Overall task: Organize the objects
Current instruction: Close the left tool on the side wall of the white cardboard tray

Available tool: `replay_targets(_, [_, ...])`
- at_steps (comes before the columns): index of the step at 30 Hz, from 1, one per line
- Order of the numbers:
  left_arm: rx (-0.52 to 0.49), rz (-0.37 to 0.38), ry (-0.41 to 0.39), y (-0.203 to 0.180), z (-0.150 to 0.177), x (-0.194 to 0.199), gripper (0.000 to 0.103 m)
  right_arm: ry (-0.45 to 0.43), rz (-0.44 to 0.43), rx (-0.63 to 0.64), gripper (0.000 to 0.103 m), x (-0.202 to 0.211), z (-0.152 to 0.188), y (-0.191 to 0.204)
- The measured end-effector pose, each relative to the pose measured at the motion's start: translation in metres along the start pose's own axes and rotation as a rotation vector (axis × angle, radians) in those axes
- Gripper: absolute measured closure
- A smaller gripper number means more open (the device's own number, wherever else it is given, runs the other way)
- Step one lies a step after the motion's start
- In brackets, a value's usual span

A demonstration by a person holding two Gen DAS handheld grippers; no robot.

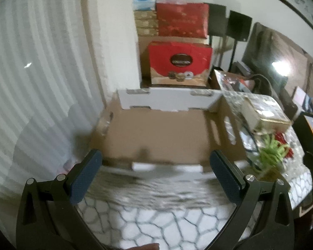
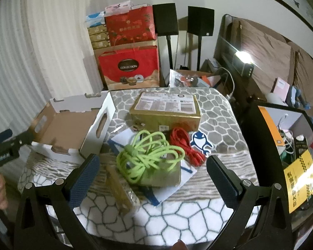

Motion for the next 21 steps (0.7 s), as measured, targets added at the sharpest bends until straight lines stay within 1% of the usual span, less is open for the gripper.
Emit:
replay_targets(5, [0.018, -0.015, 0.021, 0.029, -0.014, -0.024, 0.0, 0.018, -0.01, -0.016, 0.0, -0.009, -0.009, -0.005])
replay_targets(10, [0.071, -0.017, 0.044, 0.063, -0.023, -0.047, 0.001, 0.027, -0.033, -0.031, 0.001, -0.018, -0.018, -0.009])
replay_targets(12, [0.089, -0.019, 0.057, 0.075, -0.026, -0.055, 0.009, 0.034, -0.05, -0.031, 0.002, -0.021, -0.022, -0.005])
replay_targets(16, [0.107, -0.014, 0.082, 0.093, -0.029, -0.069, 0.014, 0.058, -0.071, 0.007, 0.011, -0.032, -0.035, 0.011])
replay_targets(18, [0.103, -0.005, 0.101, 0.097, -0.03, -0.077, 0.021, 0.072, -0.084, 0.036, 0.014, -0.04, -0.041, 0.025])
replay_targets(19, [0.098, -0.001, 0.11, 0.098, -0.03, -0.081, 0.023, 0.078, -0.089, 0.047, 0.016, -0.043, -0.044, 0.031])
replay_targets(21, [0.088, 0.011, 0.13, 0.098, -0.028, -0.088, 0.032, 0.103, -0.106, 0.077, 0.023, -0.054, -0.048, 0.047])
Point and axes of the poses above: each gripper's, at about its wrist camera, not at the fingertips, and x roughly against the way its jaws point, y to its left, z to its underside, the point moved 10 cm from there along -x, roughly the way its jaws point, and after that the axes turned 6 degrees about y, right-handed, at the moved point
